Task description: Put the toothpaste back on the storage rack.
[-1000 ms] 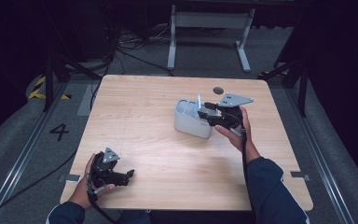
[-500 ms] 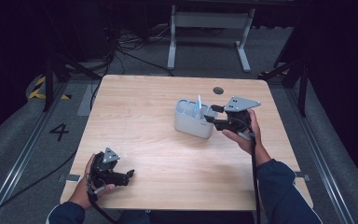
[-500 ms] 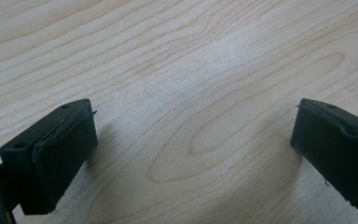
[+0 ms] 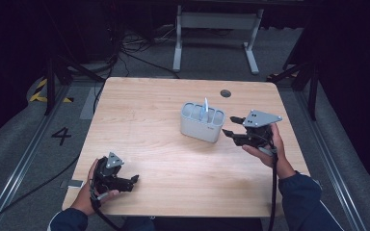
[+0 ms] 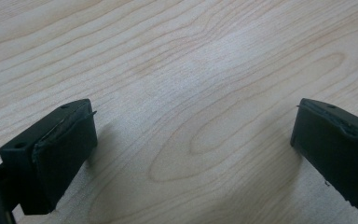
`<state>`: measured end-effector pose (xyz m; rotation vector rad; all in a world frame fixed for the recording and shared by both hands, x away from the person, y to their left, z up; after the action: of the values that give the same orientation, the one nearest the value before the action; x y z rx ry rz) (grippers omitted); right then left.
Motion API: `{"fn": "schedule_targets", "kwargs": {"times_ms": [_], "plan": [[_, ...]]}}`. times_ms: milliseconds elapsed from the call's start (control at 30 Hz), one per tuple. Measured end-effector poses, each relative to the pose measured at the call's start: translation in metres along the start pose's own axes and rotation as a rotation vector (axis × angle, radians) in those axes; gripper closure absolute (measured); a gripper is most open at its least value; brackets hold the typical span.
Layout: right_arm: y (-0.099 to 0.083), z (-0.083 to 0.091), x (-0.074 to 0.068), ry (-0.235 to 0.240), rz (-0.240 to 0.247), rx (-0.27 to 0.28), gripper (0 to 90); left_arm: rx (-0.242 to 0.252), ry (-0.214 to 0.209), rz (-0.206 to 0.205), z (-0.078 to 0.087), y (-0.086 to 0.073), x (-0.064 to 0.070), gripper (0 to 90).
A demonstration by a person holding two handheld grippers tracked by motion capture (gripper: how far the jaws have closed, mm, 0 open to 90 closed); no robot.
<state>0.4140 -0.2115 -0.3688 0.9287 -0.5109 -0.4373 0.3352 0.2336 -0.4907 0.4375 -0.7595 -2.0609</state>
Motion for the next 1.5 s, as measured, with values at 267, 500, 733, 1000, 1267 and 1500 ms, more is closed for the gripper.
{"fn": "schedule_targets", "kwargs": {"times_ms": [267, 500, 733, 1000, 1267, 1500], "plan": [[-0.017, 0.016, -0.003, -0.016, 0.008, -0.032, 44.6, -0.001, 0.0, 0.001, 0.0, 0.0, 0.0, 0.7], [-0.03, 0.026, -0.005, -0.054, 0.014, -0.062, 40.1, -0.001, 0.001, 0.001, 0.0, 0.0, 0.0, 0.7], [-0.05, 0.032, -0.005, -0.086, 0.008, -0.111, 37.9, -0.001, 0.005, 0.001, 0.0, 0.0, 0.0, 0.7], [-0.071, 0.046, 0.0, -0.093, -0.004, -0.137, 37.0, -0.002, 0.004, 0.005, 0.0, 0.0, 0.0, 0.7], [-0.095, 0.061, 0.002, -0.104, -0.031, -0.159, 36.1, -0.001, 0.004, 0.004, 0.0, 0.0, 0.0, 0.7], [-0.113, 0.071, 0.004, -0.102, -0.064, -0.169, 36.0, 0.0, 0.004, 0.004, 0.0, 0.0, 0.0, 0.7]]}}
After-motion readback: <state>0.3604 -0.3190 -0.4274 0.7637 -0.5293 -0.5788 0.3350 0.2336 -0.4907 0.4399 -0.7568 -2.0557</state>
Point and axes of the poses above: each handheld gripper's, and its own axes: z roughly backward along the jaws, y roughly out of its top, x roughly to its right, the point moved 1 cm from there along -z, roughly forward along the jaws, and after that the axes turned 2 degrees about y, right-handed, at the moved point
